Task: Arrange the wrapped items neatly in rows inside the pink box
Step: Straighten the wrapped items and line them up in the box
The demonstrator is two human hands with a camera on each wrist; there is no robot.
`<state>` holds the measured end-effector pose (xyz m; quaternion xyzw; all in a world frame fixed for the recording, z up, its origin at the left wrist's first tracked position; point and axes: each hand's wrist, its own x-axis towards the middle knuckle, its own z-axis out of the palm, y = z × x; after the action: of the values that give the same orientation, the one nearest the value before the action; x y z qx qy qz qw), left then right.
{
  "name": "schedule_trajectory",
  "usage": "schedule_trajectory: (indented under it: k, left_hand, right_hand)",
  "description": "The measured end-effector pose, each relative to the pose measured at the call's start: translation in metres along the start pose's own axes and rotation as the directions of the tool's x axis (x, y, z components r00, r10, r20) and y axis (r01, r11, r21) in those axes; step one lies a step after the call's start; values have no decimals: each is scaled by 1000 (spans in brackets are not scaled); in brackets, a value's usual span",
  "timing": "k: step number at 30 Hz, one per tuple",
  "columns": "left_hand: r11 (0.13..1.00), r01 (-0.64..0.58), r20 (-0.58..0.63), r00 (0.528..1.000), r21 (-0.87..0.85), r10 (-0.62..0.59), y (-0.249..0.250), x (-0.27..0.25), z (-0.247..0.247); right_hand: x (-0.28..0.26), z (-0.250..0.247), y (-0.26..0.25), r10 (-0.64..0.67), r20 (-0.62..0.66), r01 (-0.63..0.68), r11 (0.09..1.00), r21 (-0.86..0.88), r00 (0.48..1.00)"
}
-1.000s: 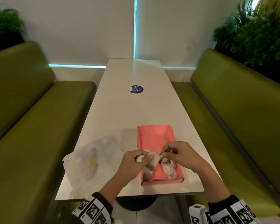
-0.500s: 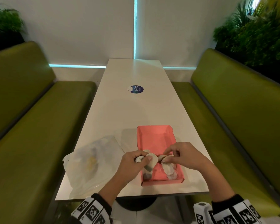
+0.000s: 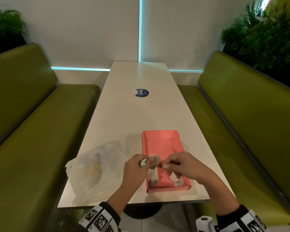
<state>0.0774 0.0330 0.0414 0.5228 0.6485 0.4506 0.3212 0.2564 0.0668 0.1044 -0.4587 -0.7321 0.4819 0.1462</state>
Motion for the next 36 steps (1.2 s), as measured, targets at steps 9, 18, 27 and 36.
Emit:
schedule_trajectory:
  k: [9,18,27,36]
  left_hand:
    - [970,82,1,996,-230,-84,5,-4,4]
    - [950,73,35,997,-304,-65,7,-6,5]
    - [963,-28,38,998,-268,40,4,-8,4]
    - [972,-189,-9,982,-140,190,6,-10,3]
  right_hand:
    - [2,32,10,55,143,-59,998,27,988]
    - [7,42,16,154,137,-173,975,136,978]
    - [8,41,20,170,24,-171,962,212,985]
    - [6,39,19,116,-11,-108,955,276,993]
